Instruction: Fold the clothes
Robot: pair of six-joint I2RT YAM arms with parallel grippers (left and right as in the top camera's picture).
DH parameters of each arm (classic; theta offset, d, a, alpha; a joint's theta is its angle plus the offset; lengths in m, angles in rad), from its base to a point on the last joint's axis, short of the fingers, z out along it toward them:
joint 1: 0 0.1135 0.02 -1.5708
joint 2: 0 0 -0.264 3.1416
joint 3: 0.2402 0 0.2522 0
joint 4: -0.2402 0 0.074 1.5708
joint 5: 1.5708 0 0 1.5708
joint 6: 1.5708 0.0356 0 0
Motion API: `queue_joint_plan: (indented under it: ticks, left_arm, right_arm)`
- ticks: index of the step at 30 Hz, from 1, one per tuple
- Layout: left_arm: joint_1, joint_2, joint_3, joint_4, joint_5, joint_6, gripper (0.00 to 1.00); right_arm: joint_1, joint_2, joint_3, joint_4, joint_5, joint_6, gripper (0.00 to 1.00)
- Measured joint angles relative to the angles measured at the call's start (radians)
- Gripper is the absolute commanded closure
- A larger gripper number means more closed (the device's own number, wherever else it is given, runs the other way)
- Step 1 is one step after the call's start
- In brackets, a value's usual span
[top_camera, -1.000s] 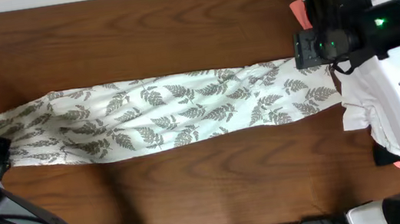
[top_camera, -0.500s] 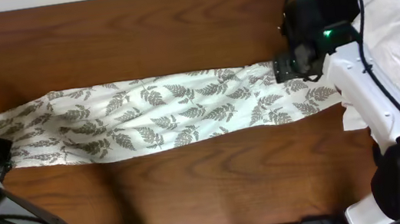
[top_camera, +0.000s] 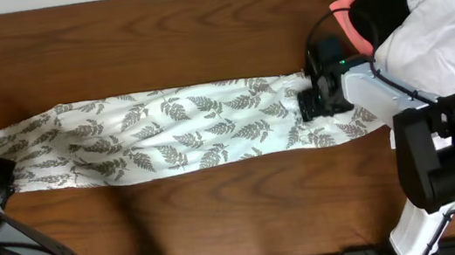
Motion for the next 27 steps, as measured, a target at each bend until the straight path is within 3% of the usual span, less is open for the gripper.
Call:
queue_joint_plan:
  ticks: [17,19,21,24,27]
  left_arm:
    - [-0.003,0.004,0.0,-0.003,0.002,0.0,0.93]
    - [-0.004,0.004,0.0,-0.003,0.001,0.003,0.71]
    - [-0.004,0.005,0.0,-0.002,0.001,0.002,0.59]
    - [-0.004,0.005,0.0,-0.002,0.0,-0.006,0.49]
    - [-0.004,0.004,0.0,-0.002,0.0,-0.008,0.48]
  right_arm:
    - [-0.114,0.024,0.026,-0.093,0.023,0.164,0.28]
    - [-0.117,0.024,0.026,-0.093,0.023,0.17,0.27]
    - [-0.117,0.024,0.026,-0.091,0.023,0.175,0.27]
    - [-0.117,0.024,0.026,-0.089,0.022,0.178,0.26]
    - [-0.119,0.024,0.026,-0.084,0.016,0.179,0.25]
